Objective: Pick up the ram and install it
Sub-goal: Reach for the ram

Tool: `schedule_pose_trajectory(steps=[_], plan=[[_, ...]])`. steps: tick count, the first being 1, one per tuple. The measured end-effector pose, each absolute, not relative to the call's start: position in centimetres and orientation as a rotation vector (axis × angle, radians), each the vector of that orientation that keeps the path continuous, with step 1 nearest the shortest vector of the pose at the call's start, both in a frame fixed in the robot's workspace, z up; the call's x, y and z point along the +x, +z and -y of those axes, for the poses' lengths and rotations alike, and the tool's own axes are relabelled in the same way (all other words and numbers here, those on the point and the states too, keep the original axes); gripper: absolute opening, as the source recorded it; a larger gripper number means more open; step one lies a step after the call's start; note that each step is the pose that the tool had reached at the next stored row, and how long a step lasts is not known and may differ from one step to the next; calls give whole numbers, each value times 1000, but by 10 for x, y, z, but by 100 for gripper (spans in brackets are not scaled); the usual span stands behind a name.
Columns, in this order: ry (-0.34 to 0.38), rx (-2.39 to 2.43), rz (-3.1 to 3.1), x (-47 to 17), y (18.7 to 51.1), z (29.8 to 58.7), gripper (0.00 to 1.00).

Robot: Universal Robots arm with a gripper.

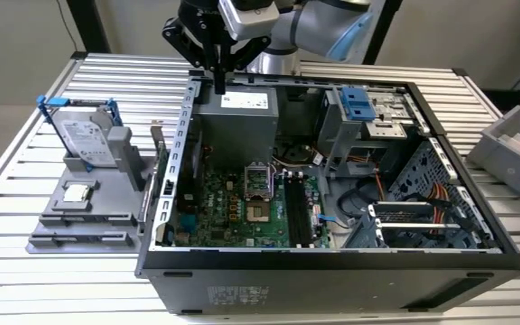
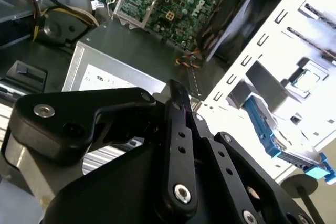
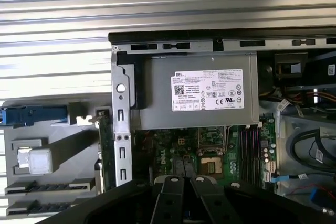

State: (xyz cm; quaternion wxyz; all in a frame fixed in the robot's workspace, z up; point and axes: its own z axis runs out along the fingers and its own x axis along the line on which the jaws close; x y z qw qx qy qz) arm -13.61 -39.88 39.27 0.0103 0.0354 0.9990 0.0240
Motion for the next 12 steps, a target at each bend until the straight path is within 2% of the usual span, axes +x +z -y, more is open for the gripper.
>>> schedule_pose_trajectory(steps=[12], plan=[[75, 111, -3118, -141, 393, 399, 0]])
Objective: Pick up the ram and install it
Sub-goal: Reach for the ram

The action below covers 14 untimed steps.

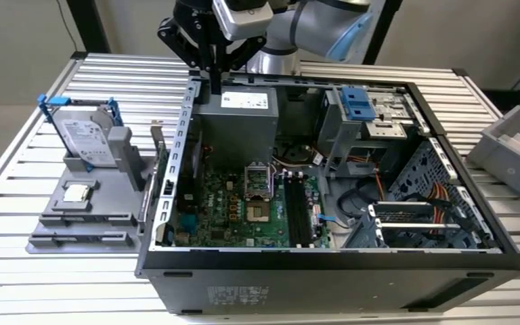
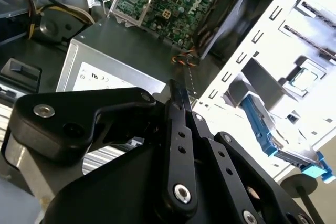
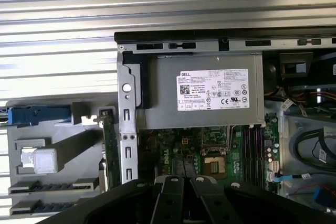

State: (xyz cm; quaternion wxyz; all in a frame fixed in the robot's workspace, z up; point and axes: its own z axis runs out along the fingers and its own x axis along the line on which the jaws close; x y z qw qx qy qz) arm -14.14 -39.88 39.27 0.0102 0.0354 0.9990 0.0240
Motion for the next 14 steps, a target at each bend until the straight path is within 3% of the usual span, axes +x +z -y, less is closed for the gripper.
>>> schedule_pose_trajectory(steps=[14], plan=[[75, 111, -3119, -152, 393, 399, 0]])
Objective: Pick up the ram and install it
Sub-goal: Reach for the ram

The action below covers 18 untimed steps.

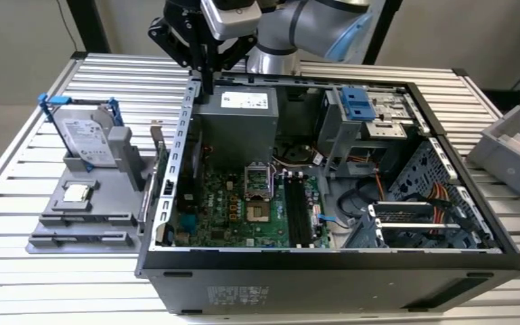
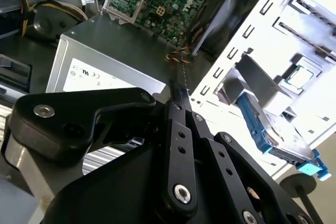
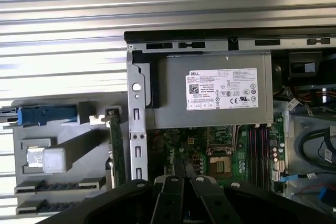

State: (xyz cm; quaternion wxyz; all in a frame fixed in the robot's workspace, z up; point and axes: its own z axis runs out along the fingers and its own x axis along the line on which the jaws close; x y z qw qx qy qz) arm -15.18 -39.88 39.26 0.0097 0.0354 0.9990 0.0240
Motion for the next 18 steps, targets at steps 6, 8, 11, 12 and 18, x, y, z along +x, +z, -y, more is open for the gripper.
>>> schedule_pose_trajectory(steps=[6, 8, 11, 12, 18], plan=[[75, 111, -3119, -157, 393, 399, 0], [75, 111, -3119, -158, 393, 399, 0], [75, 110, -3120, -160, 393, 399, 0], [75, 110, -3119, -160, 393, 399, 0], [75, 107, -3120, -165, 393, 399, 0]])
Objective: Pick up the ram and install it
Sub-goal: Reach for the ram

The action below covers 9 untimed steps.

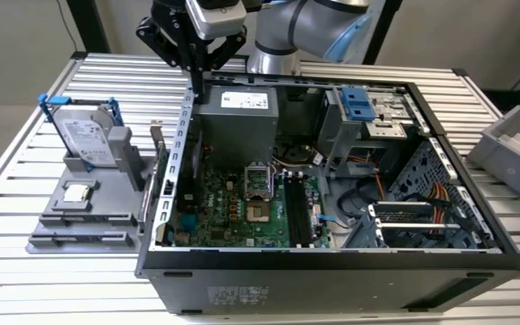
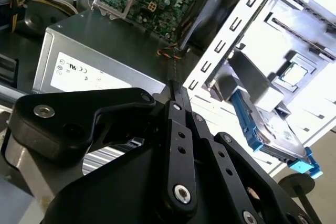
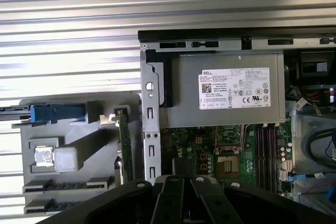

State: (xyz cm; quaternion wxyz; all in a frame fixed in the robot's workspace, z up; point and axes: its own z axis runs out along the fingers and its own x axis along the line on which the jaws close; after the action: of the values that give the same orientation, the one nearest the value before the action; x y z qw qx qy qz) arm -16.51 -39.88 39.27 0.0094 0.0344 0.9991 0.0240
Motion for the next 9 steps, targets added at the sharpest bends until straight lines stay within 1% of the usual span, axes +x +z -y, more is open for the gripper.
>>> schedule_pose_trajectory(steps=[9], plan=[[75, 94, -3121, -175, 393, 399, 0]])
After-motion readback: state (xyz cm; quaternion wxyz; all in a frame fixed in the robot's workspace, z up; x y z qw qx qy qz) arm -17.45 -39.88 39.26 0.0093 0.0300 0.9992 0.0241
